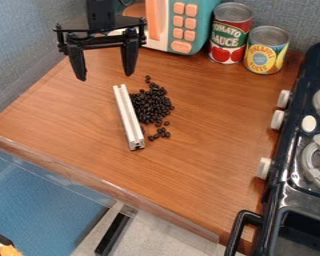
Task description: Sweep into pile
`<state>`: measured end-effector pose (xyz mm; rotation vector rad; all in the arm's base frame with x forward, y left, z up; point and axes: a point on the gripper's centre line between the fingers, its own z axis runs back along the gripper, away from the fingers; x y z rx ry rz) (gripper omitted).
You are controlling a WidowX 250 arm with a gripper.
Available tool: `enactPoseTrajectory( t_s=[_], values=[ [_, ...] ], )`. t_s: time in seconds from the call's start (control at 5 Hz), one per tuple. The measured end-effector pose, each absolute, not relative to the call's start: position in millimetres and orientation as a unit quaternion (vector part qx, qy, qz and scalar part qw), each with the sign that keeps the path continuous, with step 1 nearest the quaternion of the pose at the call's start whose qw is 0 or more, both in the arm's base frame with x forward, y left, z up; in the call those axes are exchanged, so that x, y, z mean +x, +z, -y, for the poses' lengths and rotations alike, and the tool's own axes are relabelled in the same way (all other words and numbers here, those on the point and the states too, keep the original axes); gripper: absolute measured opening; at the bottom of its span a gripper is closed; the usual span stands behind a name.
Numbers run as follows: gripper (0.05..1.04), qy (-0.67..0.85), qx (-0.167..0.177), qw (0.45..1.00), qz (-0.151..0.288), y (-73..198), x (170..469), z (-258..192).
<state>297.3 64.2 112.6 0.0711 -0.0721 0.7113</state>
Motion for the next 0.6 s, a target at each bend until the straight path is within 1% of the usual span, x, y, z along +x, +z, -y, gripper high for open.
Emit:
enactPoseTrajectory(
  t_s=[0.2,0.4,0.6],
  values=[
    [1.001,0.350,0.037,0.936,0.019,102.0,295.7,-63.7],
    [1.001,0.351,0.029,0.935,0.035,91.5,303.7,-55.6],
    [1.001,0.360,0.020,0.932,0.042,74.0,310.8,-51.0]
  ],
)
